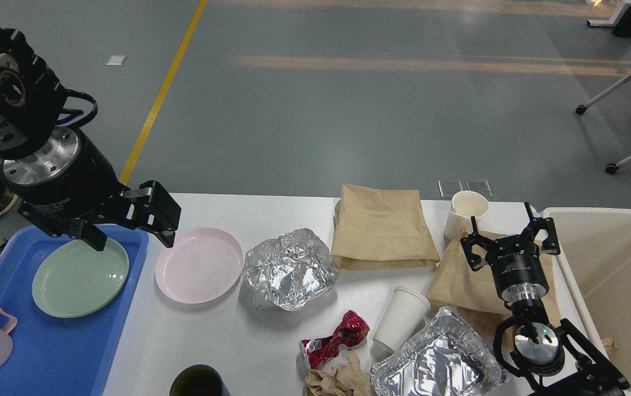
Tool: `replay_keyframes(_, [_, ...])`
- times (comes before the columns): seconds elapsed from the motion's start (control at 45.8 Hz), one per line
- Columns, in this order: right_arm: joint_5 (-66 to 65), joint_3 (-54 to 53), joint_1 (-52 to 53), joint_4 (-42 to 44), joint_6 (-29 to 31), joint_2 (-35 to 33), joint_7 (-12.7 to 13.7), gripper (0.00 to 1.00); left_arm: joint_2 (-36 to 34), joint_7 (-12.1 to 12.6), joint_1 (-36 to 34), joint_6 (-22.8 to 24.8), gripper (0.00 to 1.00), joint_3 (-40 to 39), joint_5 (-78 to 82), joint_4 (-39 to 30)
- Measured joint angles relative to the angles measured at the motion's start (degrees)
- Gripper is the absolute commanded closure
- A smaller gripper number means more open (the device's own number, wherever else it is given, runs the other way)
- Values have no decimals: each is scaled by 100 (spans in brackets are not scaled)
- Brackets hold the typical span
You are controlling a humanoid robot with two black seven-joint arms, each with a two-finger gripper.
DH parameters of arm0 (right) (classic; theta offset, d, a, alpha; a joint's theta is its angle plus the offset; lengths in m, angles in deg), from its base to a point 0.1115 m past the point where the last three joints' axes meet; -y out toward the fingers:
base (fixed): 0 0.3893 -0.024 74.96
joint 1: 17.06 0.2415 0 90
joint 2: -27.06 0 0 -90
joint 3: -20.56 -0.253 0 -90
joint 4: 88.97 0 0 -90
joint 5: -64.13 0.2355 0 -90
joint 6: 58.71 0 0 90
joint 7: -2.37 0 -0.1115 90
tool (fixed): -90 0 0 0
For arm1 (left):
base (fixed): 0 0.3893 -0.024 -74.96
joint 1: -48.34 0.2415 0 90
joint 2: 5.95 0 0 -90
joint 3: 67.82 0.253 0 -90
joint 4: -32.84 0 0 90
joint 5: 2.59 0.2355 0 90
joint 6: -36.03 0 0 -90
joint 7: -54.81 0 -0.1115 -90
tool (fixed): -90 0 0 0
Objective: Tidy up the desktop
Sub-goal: 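Move the left gripper down toward the dark green mug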
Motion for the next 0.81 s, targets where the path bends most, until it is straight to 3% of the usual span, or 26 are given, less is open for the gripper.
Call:
replay_keyframes(0.175, [0, -1, 0, 0, 0, 0, 0, 0, 585, 41, -422, 11, 7, -193, -414, -252])
replay_keyframes(0.35, [0, -1, 0, 0, 0, 0, 0, 0, 713, 100, -244, 8, 8, -326, -525, -256])
replay_keyframes(0.612, [0, 2, -1, 0, 0, 0, 0, 0, 432, 290, 977, -238, 8, -417, -272, -239])
replay_keyframes(0.809, [0, 0, -1, 0, 0, 0, 0, 0, 233, 480, 2486, -1255, 9, -733, 569, -220])
